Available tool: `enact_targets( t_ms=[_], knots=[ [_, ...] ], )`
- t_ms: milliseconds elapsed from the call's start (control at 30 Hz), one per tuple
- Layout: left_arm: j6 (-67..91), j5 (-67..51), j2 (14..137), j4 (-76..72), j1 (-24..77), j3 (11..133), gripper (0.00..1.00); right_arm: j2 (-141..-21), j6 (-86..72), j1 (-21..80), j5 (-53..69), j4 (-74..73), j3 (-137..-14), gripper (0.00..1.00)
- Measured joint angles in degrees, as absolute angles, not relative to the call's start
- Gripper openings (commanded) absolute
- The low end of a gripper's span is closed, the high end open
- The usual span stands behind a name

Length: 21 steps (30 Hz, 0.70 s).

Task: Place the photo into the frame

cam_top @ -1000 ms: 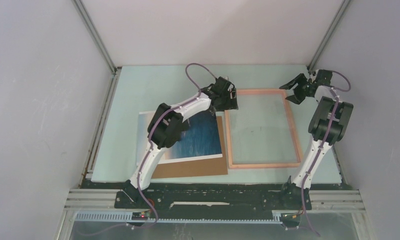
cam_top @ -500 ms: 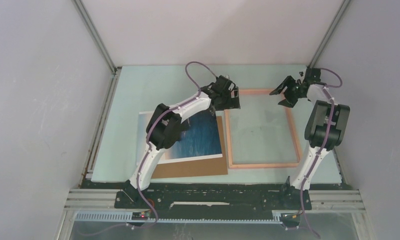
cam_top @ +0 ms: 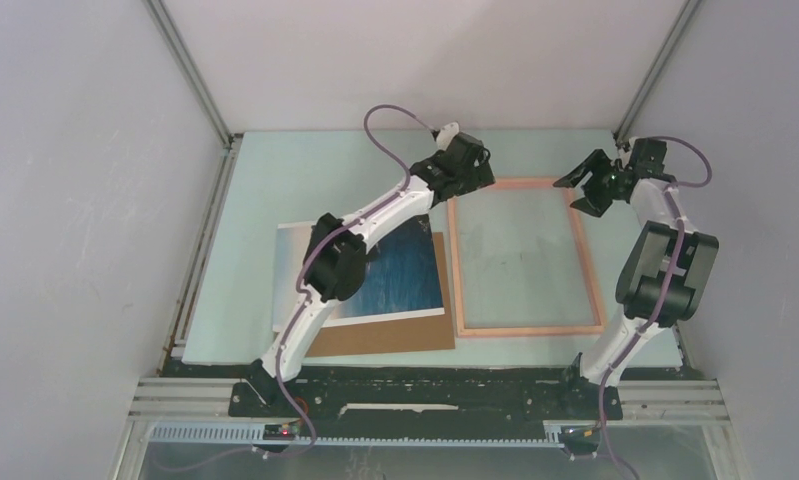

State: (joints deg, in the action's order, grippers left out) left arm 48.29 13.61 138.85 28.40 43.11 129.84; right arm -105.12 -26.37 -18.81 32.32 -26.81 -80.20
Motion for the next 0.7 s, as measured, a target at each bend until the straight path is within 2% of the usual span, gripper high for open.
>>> enact_targets(
  t_ms=[233, 500, 700],
  knots=[
    [52.5, 18.4, 143.2, 29.7, 44.1, 130.5, 0.91, -104.7, -25.9, -19.8, 31.7, -26.8, -79.6, 0.79],
    [49.6, 17.4, 143.4, 31.0, 45.2, 130.4, 0.95, -104.7, -22.3, -25.8, 22.8, -30.1, -77.8, 0.83],
    [48.9, 14.0, 142.6, 31.5, 46.1, 128.5, 0.96, -104.7, -21.8, -28.9, 22.0, -29.7, -71.5, 0.83]
  ],
)
